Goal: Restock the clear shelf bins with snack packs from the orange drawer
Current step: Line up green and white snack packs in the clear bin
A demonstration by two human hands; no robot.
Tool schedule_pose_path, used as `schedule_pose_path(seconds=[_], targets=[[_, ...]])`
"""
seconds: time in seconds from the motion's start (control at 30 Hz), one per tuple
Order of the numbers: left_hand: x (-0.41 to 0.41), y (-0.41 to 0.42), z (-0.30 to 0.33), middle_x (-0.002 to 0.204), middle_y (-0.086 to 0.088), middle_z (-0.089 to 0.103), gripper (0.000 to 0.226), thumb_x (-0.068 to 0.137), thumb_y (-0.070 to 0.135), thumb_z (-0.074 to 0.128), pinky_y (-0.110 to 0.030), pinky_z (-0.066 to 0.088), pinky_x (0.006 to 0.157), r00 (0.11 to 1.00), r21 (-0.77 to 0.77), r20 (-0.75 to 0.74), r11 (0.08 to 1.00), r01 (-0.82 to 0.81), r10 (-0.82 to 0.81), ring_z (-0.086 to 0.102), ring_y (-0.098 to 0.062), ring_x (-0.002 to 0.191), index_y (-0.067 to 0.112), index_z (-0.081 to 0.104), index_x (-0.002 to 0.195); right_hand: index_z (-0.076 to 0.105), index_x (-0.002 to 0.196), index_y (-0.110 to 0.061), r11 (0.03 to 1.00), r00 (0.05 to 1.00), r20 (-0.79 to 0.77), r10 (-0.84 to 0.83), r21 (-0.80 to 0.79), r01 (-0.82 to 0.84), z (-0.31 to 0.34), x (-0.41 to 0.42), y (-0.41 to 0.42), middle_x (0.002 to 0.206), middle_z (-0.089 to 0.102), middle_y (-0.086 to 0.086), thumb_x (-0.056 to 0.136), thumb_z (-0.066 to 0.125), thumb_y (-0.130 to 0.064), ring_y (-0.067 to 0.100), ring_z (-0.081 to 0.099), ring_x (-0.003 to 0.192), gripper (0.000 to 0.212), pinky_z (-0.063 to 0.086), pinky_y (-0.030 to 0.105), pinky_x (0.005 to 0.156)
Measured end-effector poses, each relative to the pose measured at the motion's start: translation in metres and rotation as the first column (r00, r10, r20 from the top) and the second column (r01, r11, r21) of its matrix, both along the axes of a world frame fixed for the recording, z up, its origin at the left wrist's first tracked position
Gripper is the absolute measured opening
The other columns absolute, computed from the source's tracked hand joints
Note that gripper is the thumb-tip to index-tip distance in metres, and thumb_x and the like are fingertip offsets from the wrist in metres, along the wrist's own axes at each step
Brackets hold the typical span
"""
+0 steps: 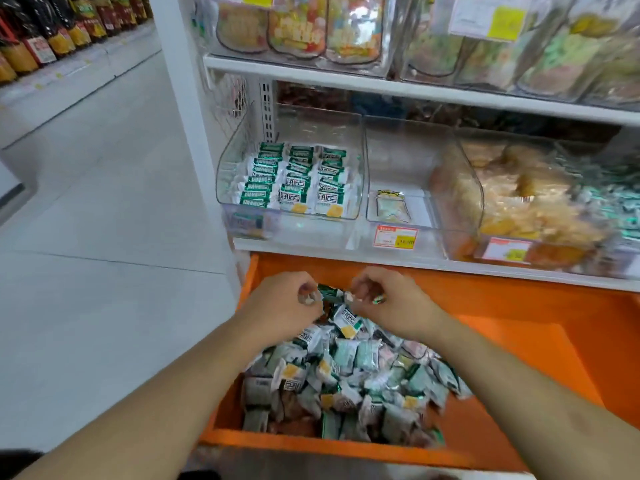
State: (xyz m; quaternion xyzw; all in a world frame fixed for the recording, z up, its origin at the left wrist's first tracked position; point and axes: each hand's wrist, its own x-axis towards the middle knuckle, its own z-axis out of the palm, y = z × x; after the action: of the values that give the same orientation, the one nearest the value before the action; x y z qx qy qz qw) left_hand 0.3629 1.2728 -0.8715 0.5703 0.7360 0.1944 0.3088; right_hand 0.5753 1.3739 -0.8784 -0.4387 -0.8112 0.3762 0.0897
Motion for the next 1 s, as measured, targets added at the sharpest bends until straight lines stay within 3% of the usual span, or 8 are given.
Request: schedule_pose_path(seconds=[0.13, 0.2, 0.3, 0.4, 0.53, 0.7, 0.9, 1.0], targets=[[0.023, -0.006, -0.072, 0.140, 0.002, 0.060, 0.043, 0.099, 0.035, 0.068, -0.035, 0.057, 0.084, 0.999, -0.182, -0.017, 0.983, 0.037, -0.040, 0.067, -0.017, 0.100, 0.026, 0.057, 0.140, 0.059, 0.112, -0.029, 0.988, 0.975, 0.213, 0.057, -0.154, -0.024, -0.064, 0.024, -0.008, 0.107, 0.065, -0.003, 0.090, 0.082, -0.032, 0.018, 0.066, 0.090, 0.032, 0.056, 0.040, 0.079], [0.027, -0.005, -0.106, 0.156, -0.002, 0.048, 0.053, 0.101, 0.028, 0.065, -0.033, 0.055, 0.089, 0.998, -0.239, -0.027, 0.970, 0.042, -0.050, 0.065, -0.022, 0.117, 0.026, 0.048, 0.151, 0.056, 0.124, -0.031, 0.986, 0.956, 0.280, 0.092, -0.162, -0.047, -0.093, 0.029, -0.007, 0.123, 0.061, -0.001, 0.091, 0.080, -0.035, 0.020, 0.062, 0.103, 0.041, 0.051, 0.032, 0.081], [0.022, 0.006, -0.151, 0.173, 0.001, 0.018, 0.068, 0.103, 0.014, 0.057, -0.036, 0.030, 0.125, 0.990, -0.276, -0.081, 0.957, 0.086, -0.113, 0.022, -0.022, 0.158, 0.025, 0.029, 0.164, 0.051, 0.149, -0.033, 0.983, 0.950, 0.302, 0.080, -0.181, -0.025, -0.128, 0.028, 0.000, 0.148, 0.049, 0.004, 0.095, 0.075, -0.031, 0.025, 0.054, 0.130, 0.060, 0.049, 0.034, 0.101], [0.016, 0.022, -0.180, 0.175, 0.004, 0.006, 0.079, 0.101, 0.004, 0.054, -0.038, 0.024, 0.127, 0.983, -0.346, -0.107, 0.933, 0.103, -0.148, 0.005, -0.021, 0.161, 0.028, 0.017, 0.166, 0.048, 0.153, -0.035, 0.983, 0.942, 0.316, 0.111, -0.172, -0.058, -0.160, 0.020, 0.004, 0.150, 0.047, 0.004, 0.098, 0.069, -0.026, 0.026, 0.055, 0.129, 0.060, 0.050, 0.039, 0.104], [0.011, 0.037, -0.203, 0.173, 0.003, 0.012, 0.092, 0.091, -0.009, 0.054, -0.042, 0.027, 0.126, 0.967, -0.330, -0.182, 0.937, 0.113, -0.180, 0.014, -0.028, 0.157, 0.030, 0.017, 0.166, 0.050, 0.152, -0.027, 0.989, 0.931, 0.350, 0.101, -0.134, -0.057, -0.189, 0.009, 0.001, 0.140, 0.054, 0.005, 0.094, 0.070, -0.019, 0.026, 0.054, 0.129, 0.062, 0.050, 0.037, 0.104], [0.011, 0.046, -0.209, 0.153, 0.000, 0.033, 0.080, 0.084, -0.011, 0.060, -0.041, 0.039, 0.113, 0.935, -0.269, -0.301, 0.957, 0.106, -0.188, 0.028, -0.026, 0.139, 0.030, 0.046, 0.152, 0.059, 0.137, -0.026, 0.994, 0.887, 0.451, 0.100, -0.080, -0.072, -0.200, 0.001, 0.005, 0.129, 0.060, 0.005, 0.095, 0.067, -0.013, 0.028, 0.061, 0.114, 0.045, 0.059, 0.043, 0.092], [0.014, 0.046, -0.176, 0.145, -0.001, 0.046, 0.065, 0.090, 0.037, 0.079, -0.038, 0.041, 0.111, 0.923, -0.230, -0.337, 0.967, 0.112, -0.187, 0.039, -0.025, 0.137, 0.022, 0.048, 0.145, 0.072, 0.123, -0.027, 0.994, 0.928, 0.369, -0.040, -0.077, 0.073, -0.173, 0.011, 0.009, 0.125, 0.069, -0.004, 0.099, 0.067, -0.015, 0.022, 0.070, 0.102, 0.028, 0.060, 0.035, 0.080], [0.016, 0.045, -0.140, 0.137, -0.005, 0.061, 0.081, 0.083, 0.051, 0.083, -0.035, 0.054, 0.088, 0.986, -0.232, -0.166, 0.973, -0.008, -0.032, 0.062, -0.021, 0.110, 0.015, 0.046, 0.145, 0.075, 0.115, -0.028, 0.994, 0.954, 0.287, -0.091, -0.036, 0.105, -0.137, 0.015, 0.010, 0.115, 0.072, -0.007, 0.097, 0.072, -0.020, 0.017, 0.068, 0.096, 0.020, 0.057, 0.033, 0.080]])
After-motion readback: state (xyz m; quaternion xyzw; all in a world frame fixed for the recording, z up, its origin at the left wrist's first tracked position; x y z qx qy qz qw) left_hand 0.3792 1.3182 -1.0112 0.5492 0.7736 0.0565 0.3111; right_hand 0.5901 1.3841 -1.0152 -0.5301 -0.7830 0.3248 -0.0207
